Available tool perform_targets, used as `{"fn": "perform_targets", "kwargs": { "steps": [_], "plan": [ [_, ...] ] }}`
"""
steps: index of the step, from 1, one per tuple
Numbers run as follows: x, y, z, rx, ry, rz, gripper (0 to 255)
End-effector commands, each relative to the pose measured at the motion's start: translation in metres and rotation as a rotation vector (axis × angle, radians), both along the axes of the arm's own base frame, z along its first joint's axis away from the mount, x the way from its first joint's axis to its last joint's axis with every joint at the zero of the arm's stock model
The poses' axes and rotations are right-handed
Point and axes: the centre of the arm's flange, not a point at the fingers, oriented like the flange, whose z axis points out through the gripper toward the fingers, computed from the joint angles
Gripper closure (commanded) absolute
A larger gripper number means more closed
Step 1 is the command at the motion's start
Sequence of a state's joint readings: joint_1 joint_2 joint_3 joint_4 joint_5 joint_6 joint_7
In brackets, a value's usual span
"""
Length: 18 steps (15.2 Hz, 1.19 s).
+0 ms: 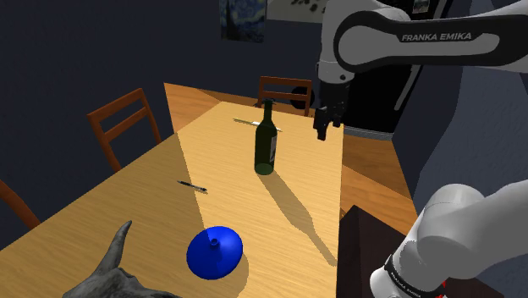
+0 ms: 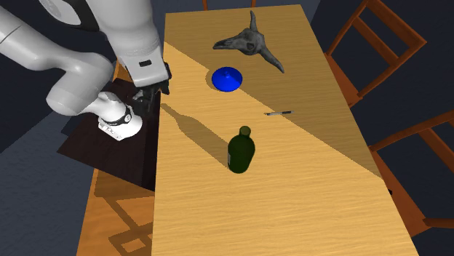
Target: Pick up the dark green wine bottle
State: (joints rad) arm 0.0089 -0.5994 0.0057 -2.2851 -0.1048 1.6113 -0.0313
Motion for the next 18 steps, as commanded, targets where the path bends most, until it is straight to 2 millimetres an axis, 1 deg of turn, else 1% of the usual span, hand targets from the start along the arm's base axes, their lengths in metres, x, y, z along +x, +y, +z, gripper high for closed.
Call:
{"fn": "perform_targets", "kwargs": {
  "steps": [1,10,18],
  "plan": [
    [0.024,-0.003,0.002,0.016,-0.012,0.009,0],
    [0.134,-0.017,0.014,0.086,-0.065,0.047,0],
    [0.231,-0.026,0.028,0.148,-0.113,0.080,0]
  ]
}}
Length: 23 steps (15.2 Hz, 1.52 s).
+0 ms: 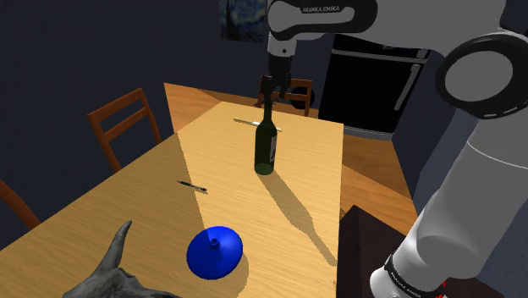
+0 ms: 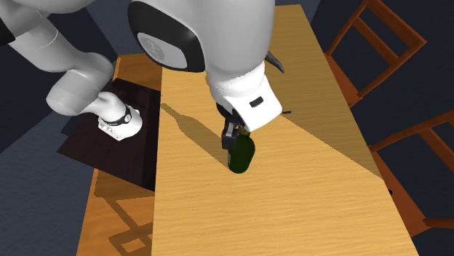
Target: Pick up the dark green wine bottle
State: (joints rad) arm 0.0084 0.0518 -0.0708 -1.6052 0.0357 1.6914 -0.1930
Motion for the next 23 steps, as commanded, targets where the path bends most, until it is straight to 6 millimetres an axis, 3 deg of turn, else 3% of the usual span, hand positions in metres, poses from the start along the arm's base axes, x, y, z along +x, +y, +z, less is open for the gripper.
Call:
{"fn": "perform_targets", "kwargs": {
  "steps": [1,8,11,12,21,23],
  "plan": [
    [0.024,-0.001,0.006,0.015,-0.012,0.009,0],
    [0.024,-0.001,-0.031,0.015,-0.012,0.009,0],
    [0.024,-0.001,-0.034,0.015,-0.012,0.009,0],
    [0.024,-0.001,-0.034,0.015,-0.012,0.009,255],
    [0.024,-0.001,-0.034,0.015,-0.012,0.009,255],
    [0.024,-0.001,-0.024,0.015,-0.012,0.009,255]
  ]
}}
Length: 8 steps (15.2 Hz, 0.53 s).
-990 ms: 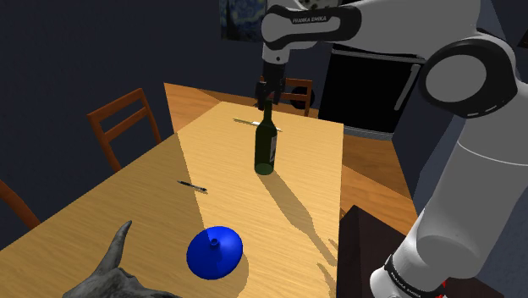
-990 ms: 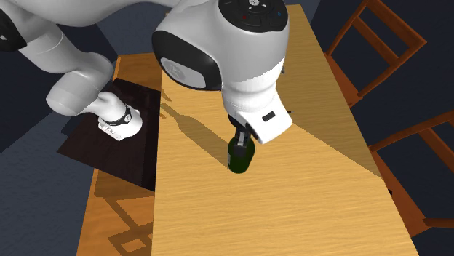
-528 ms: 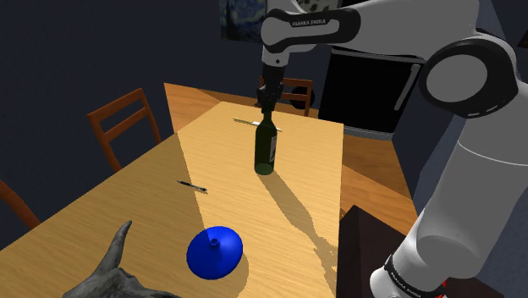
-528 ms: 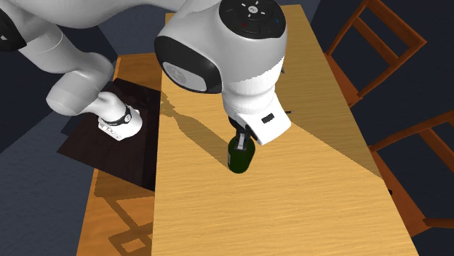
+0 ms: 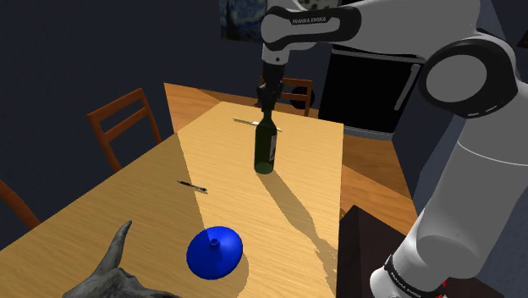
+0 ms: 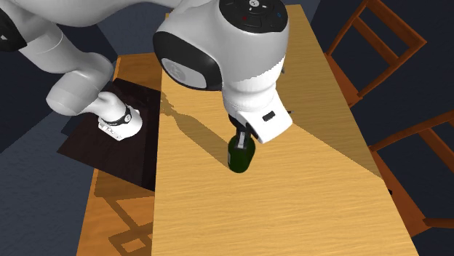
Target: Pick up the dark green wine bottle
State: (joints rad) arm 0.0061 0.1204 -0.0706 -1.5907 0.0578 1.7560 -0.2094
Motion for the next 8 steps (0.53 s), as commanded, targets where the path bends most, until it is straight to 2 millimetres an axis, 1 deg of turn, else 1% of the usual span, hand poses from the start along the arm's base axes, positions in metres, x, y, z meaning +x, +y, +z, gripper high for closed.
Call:
{"fn": "perform_targets", "kwargs": {
  "steps": [1,8],
  "plan": [
    [0.000,-0.001,0.009,0.000,0.000,0.000,255],
    [0.000,-0.001,0.046,0.000,0.000,0.000,255]
  ]
}}
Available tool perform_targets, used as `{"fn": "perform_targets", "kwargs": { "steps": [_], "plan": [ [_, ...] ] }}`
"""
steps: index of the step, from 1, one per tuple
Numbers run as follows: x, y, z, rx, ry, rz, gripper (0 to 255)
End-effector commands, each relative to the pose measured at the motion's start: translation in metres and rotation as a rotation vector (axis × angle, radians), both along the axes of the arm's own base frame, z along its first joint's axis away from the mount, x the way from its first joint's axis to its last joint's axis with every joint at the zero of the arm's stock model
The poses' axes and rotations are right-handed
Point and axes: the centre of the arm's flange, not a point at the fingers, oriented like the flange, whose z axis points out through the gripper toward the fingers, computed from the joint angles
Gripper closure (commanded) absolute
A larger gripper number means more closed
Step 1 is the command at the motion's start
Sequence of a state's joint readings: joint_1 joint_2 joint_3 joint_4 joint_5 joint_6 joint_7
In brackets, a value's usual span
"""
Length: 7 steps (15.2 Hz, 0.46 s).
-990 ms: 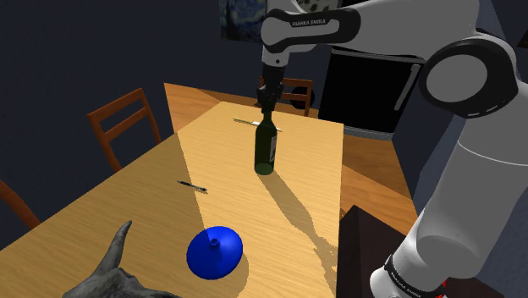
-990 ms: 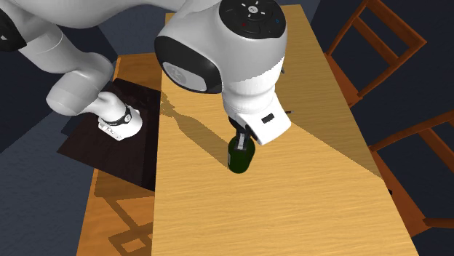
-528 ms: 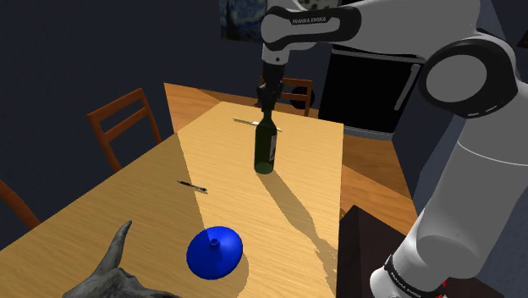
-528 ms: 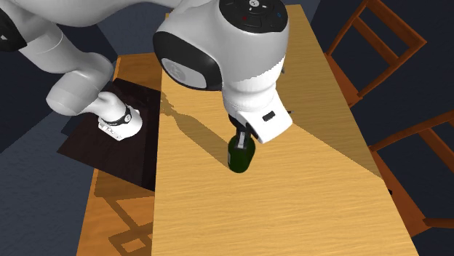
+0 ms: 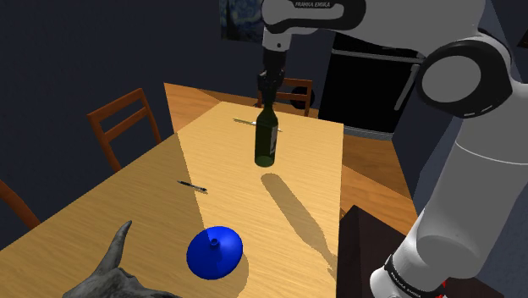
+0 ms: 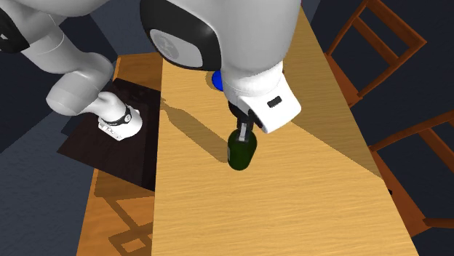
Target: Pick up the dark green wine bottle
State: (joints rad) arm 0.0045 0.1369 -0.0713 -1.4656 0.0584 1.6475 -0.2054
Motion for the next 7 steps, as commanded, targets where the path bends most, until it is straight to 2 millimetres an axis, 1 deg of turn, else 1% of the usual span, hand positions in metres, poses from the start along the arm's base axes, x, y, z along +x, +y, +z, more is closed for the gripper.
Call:
{"fn": "perform_targets", "kwargs": {
  "steps": [1,5,7],
  "plan": [
    [0.000,-0.001,0.011,0.000,0.000,0.000,255],
    [0.000,-0.001,0.032,0.000,0.000,0.000,255],
    [0.000,-0.001,0.033,0.000,0.000,0.000,255]
  ]
}}
